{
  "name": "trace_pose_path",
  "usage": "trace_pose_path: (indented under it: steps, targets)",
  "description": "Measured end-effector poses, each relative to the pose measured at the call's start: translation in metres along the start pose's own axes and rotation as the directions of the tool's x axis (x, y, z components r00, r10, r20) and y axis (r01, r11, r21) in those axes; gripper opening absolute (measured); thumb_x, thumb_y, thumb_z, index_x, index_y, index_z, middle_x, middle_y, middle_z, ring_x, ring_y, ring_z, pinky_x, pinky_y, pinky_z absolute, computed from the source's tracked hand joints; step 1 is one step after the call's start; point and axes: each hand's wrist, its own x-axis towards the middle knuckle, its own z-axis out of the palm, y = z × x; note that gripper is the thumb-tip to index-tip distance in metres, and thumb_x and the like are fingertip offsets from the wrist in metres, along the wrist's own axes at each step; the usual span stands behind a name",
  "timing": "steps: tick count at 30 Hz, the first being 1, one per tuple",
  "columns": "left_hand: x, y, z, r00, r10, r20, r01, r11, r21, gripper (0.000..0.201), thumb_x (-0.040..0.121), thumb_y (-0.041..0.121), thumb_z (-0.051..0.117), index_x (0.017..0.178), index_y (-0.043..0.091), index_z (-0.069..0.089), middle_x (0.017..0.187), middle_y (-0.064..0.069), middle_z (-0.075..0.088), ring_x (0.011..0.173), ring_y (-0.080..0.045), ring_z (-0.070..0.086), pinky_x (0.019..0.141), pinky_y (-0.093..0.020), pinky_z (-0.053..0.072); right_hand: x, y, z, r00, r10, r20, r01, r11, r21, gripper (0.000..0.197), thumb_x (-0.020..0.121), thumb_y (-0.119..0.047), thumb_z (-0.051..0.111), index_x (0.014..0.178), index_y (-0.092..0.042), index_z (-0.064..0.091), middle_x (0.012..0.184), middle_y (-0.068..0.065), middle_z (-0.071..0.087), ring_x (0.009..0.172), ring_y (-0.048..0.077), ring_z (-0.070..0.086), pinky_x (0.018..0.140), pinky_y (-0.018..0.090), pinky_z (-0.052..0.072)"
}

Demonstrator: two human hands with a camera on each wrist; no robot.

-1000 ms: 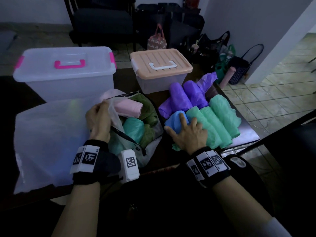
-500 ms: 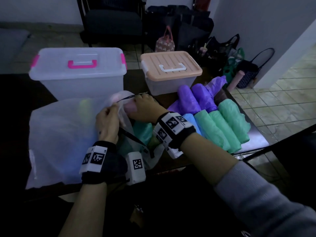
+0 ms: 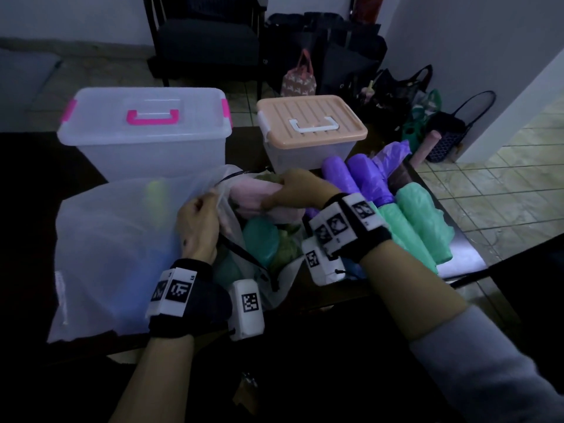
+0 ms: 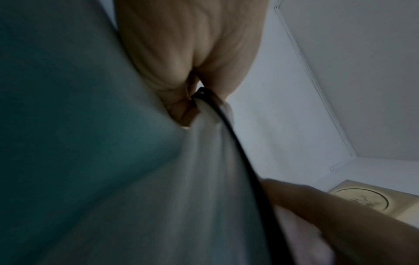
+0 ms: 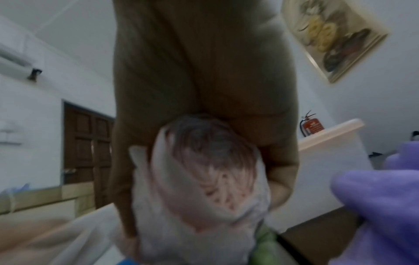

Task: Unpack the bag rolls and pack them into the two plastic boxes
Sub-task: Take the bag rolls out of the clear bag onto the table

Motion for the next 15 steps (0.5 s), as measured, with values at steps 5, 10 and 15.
trace_pose_path:
  steps: [5, 10, 15]
  targets:
    - [0.004, -0.004, -0.002, 1.0, -0.001, 0.002, 0.001, 1.0, 0.004, 0.025, 0.09, 0.028, 0.054, 0.067, 0.02, 0.06, 0.083, -0.007, 0.062, 0.082, -0.019, 0.056, 0.078, -0.038, 0.048, -0.025, 0.051, -0.037, 0.991, 0.126, -0.044, -0.12, 0.985, 0.123, 0.052, 0.081, -0.046, 0.066, 0.119, -0.009, 0.06, 0.109, 0.004, 0.058, 0.092, 0.018, 0.053, 0.074, 0.026, 0.043]
    - [0.006, -0.006, 0.001, 1.0, -0.003, -0.018, 0.002, 1.0, -0.017, 0.029, 0.089, 0.026, 0.057, 0.061, 0.02, 0.056, 0.065, -0.001, 0.054, 0.074, -0.017, 0.05, 0.069, -0.032, 0.042, -0.025, 0.102, -0.053, 0.874, 0.398, -0.279, -0.337, 0.909, 0.244, 0.057, 0.082, -0.037, 0.068, 0.121, 0.002, 0.054, 0.112, 0.013, 0.059, 0.086, 0.022, 0.058, 0.065, 0.024, 0.039]
    - [0.006, -0.007, 0.002, 1.0, -0.004, -0.006, 0.004, 0.999, -0.043, 0.032, 0.09, 0.022, 0.057, 0.059, 0.018, 0.053, 0.061, -0.001, 0.049, 0.06, -0.013, 0.044, 0.066, -0.032, 0.039, -0.009, 0.128, -0.037, 0.739, 0.523, -0.424, -0.433, 0.852, 0.294, 0.064, 0.078, -0.039, 0.07, 0.124, 0.001, 0.05, 0.124, 0.021, 0.056, 0.114, 0.035, 0.054, 0.087, 0.034, 0.043]
